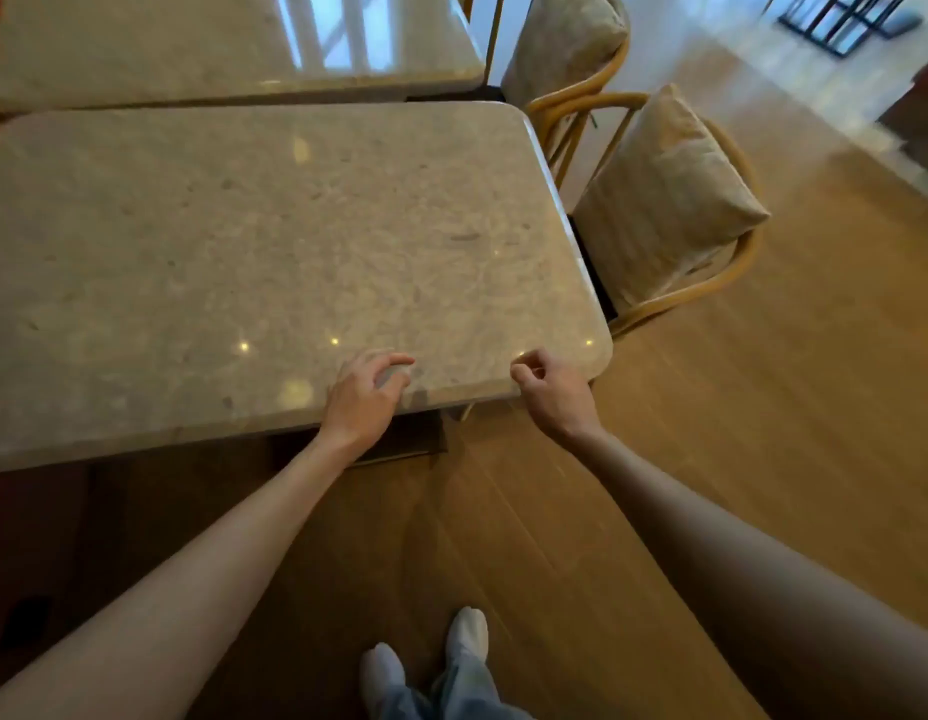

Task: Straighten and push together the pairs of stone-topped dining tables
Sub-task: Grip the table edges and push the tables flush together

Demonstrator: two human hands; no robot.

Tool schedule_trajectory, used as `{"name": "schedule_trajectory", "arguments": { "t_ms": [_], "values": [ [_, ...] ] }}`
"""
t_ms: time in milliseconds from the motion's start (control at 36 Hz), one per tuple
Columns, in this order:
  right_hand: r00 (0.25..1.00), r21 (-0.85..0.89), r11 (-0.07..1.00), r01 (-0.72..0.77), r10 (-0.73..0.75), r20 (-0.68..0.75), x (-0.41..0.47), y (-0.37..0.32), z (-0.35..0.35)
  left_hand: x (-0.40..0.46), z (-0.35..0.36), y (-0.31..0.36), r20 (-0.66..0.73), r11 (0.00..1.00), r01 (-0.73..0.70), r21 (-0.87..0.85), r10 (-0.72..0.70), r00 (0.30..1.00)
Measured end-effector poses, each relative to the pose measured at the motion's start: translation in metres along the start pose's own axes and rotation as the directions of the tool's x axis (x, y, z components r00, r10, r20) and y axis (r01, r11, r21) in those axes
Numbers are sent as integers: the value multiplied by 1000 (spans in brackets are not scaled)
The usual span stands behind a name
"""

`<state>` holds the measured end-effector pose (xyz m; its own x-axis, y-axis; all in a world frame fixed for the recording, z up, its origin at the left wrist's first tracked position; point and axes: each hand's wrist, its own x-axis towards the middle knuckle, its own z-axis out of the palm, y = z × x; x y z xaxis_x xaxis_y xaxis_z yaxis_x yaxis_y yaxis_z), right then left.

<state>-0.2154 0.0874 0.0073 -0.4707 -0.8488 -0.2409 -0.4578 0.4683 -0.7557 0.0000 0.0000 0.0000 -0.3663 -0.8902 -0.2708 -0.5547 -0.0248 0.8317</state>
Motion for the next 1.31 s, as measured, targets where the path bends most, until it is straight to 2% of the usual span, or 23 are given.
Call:
{"name": "schedule_trajectory", "arguments": {
  "t_ms": [56, 139, 222, 278, 333, 444, 500, 583, 694, 833, 972, 1167, 1306],
  "values": [
    [997, -198, 977, 77, -78, 1, 5, 4, -1, 7, 8, -6, -19, 977, -63, 205, 68, 998],
    [983, -392, 903, 173, -183, 13, 22, 15, -4, 23, 22, -12, -38, 927, -102, 360, 124, 992],
    [970, -486, 841, 239, -229, 79, 41, 26, -4, 38, 36, -21, -79, 884, -81, 461, 131, 988],
    [960, -523, 805, 280, -245, 136, 54, 40, -3, 44, 49, -28, -47, 850, -80, 521, 122, 991],
    [945, -543, 773, 328, -277, 176, 66, 56, -2, 50, 62, -35, -21, 795, -85, 601, 122, 992],
    [904, -573, 707, 415, -393, 171, 83, 84, 3, 54, 78, -39, -102, 650, -2, 760, 122, 987],
    [877, -594, 661, 458, -443, 184, 90, 91, 4, 51, 80, -35, -98, 629, 10, 777, 107, 989],
    [822, -623, 583, 522, -539, 185, 106, 91, 1, 58, 80, -34, -72, 561, -30, 827, 160, 985],
    [781, -654, 534, 537, -608, 144, 112, 94, 3, 62, 79, -35, -26, 476, -71, 876, 195, 980],
    [772, -673, 509, 536, -619, 147, 110, 92, -1, 66, 78, -30, 6, 407, -86, 909, 195, 981],
    [749, -693, 475, 542, -648, 141, 111, 94, 0, 66, 79, -31, -26, 405, -83, 910, 255, 967],
    [733, -702, 463, 541, -669, 124, 112, 94, 2, 66, 78, -27, -20, 386, -85, 918, 260, 965],
    [747, -718, 448, 533, -648, 150, 121, 92, -3, 71, 81, -21, -41, 387, -72, 919, 278, 960]
  ]
}}
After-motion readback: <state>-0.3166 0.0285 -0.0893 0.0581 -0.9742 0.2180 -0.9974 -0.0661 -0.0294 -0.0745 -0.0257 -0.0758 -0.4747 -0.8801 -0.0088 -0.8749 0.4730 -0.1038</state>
